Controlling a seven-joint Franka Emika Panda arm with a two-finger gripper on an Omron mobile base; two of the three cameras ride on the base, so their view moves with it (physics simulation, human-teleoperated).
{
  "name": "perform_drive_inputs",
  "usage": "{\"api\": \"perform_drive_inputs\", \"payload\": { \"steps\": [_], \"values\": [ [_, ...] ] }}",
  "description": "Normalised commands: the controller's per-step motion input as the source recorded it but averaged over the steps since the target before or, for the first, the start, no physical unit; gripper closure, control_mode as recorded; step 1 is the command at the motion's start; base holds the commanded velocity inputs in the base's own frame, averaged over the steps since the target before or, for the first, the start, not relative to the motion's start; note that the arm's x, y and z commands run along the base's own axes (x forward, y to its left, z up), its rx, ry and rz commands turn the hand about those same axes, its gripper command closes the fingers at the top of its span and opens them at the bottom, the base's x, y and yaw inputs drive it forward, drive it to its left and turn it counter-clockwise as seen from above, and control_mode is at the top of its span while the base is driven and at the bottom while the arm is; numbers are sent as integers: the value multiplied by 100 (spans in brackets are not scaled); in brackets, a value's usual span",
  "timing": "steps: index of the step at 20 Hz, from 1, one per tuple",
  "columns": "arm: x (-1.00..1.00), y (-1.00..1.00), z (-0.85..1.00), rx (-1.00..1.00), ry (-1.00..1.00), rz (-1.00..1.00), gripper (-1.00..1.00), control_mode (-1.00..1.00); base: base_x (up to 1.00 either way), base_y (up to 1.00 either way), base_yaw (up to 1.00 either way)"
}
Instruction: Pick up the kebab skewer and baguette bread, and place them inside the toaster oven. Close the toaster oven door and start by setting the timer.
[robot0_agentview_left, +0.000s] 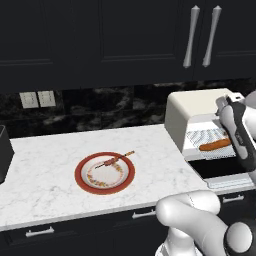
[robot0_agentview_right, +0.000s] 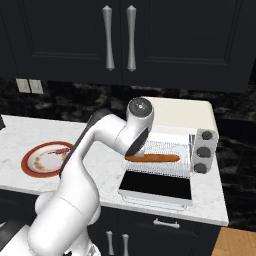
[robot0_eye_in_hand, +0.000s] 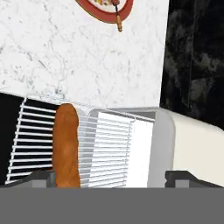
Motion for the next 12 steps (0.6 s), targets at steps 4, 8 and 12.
{"api": "perform_drive_inputs", "payload": {
  "steps": [4,8,12],
  "values": [
    [-74,100,14,0,18,2,-100,-100,0,0,0],
    [-55,100,2,-2,12,1,-100,-100,0,0,0],
    [-7,100,0,-4,3,6,-100,-100,0,0,0]
  ]
}}
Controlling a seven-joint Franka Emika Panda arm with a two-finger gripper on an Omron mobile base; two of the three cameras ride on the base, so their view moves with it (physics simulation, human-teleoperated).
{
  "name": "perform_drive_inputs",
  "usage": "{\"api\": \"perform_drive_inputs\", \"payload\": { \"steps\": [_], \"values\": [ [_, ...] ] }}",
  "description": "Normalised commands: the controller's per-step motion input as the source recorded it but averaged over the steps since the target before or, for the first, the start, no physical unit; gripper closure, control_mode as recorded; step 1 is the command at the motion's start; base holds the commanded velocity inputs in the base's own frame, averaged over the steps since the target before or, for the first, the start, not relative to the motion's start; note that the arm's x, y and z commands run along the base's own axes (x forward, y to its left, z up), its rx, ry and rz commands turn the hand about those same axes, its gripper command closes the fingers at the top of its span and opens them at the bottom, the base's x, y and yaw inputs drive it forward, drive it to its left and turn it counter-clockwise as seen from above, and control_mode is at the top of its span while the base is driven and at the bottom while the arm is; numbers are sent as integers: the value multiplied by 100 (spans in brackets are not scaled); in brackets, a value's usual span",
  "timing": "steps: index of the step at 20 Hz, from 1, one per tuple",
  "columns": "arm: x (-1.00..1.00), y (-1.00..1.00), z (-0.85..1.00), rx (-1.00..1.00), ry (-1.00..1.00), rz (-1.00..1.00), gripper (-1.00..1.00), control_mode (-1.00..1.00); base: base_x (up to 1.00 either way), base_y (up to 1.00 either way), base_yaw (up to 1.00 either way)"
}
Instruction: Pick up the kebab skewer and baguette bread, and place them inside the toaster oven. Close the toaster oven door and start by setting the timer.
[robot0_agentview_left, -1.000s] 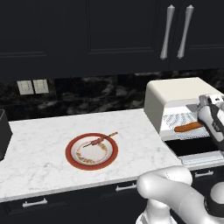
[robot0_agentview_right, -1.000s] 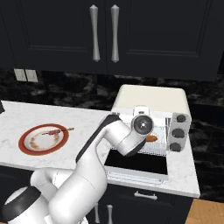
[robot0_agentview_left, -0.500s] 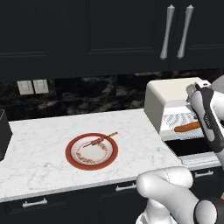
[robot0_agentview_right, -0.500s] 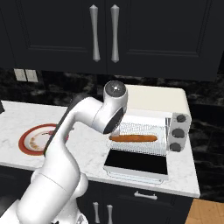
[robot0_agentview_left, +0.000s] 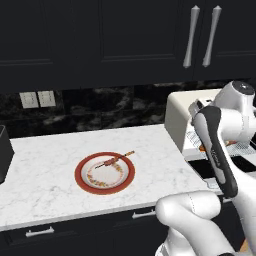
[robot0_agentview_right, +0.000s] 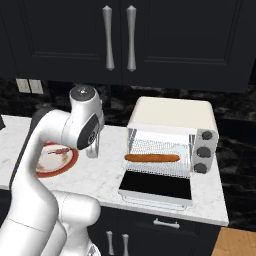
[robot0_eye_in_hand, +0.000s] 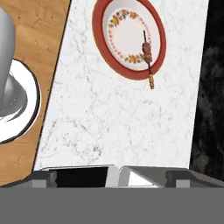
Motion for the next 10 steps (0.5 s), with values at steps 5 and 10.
{"api": "perform_drive_inputs", "payload": {
  "steps": [5,10],
  "values": [
    [38,100,-7,-2,1,5,-100,-100,0,0,0],
    [72,100,-16,-1,6,6,-100,-100,0,0,0]
  ]
}}
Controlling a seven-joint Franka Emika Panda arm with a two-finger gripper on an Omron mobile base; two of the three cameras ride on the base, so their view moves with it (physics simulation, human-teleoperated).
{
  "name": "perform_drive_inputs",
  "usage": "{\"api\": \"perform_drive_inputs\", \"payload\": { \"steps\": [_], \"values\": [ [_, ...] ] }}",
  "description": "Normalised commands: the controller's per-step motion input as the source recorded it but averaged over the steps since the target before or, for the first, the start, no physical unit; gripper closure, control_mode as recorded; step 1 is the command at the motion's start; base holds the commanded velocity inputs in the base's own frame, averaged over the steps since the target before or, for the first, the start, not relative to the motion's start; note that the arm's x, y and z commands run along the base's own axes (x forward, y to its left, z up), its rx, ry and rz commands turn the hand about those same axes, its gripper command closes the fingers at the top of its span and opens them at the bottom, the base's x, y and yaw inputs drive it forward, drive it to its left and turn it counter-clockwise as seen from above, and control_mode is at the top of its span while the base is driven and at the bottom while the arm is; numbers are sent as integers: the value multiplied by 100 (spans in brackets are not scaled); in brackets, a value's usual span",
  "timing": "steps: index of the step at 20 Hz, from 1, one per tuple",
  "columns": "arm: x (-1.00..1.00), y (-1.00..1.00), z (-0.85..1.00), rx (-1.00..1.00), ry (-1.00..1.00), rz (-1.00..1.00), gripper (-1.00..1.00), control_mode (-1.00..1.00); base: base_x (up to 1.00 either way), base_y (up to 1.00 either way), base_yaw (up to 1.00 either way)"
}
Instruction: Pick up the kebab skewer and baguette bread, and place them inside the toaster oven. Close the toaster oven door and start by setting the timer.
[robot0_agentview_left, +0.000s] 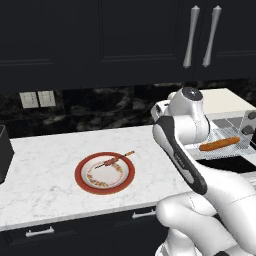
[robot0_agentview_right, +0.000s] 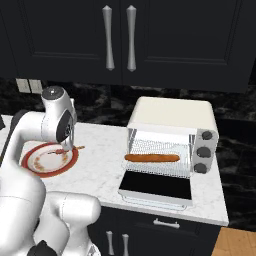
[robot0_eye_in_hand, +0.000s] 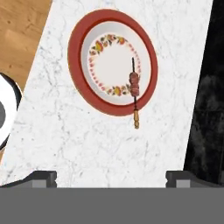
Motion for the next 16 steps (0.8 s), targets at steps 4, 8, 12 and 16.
{"api": "perform_drive_inputs", "payload": {
  "steps": [4,8,12,16],
  "values": [
    [77,100,-41,0,13,4,-100,-100,0,0,0],
    [32,72,-76,0,18,5,-100,-100,0,0,0],
    [21,41,-73,0,10,7,-100,-100,0,0,0],
    [8,42,-55,-2,0,2,-100,-100,0,0,0]
  ]
}}
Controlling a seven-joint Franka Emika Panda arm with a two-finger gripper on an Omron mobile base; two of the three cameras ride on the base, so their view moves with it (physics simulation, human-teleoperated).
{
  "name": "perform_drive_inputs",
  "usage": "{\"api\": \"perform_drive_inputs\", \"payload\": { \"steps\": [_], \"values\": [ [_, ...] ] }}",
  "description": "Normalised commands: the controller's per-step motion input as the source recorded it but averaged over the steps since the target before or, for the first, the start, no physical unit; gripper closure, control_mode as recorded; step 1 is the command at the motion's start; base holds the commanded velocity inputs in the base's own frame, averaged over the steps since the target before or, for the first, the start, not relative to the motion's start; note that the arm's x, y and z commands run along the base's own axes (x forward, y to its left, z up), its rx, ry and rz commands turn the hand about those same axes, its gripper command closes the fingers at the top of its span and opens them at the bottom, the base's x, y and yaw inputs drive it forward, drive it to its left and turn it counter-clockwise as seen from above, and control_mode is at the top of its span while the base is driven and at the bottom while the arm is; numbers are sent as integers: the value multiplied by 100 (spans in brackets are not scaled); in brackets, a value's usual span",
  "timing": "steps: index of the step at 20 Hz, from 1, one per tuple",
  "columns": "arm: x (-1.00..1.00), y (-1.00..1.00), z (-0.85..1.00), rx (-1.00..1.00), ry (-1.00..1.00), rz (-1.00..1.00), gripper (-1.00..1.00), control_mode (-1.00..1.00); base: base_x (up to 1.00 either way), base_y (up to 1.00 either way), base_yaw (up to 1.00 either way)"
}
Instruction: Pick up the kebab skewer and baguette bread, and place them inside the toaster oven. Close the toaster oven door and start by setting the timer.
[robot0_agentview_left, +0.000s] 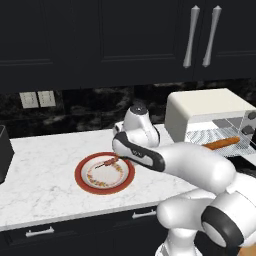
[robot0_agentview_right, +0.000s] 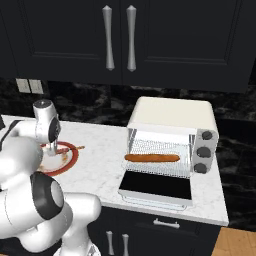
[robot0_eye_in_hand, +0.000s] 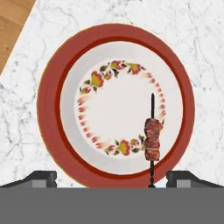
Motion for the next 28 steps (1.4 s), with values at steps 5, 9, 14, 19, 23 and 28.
{"api": "perform_drive_inputs", "payload": {
  "steps": [5,9,14,19,23,28],
  "values": [
    [65,0,-30,-2,0,0,-100,-100,0,0,0],
    [64,0,-13,-4,0,1,-100,-100,0,0,0],
    [69,1,-34,-2,1,2,-100,-100,0,0,0],
    [41,12,-31,-4,0,4,-100,-100,0,0,0],
    [34,7,-18,-6,-3,7,-100,-100,0,0,0],
    [2,11,-12,-4,-2,6,-100,-100,0,0,0]
  ]
}}
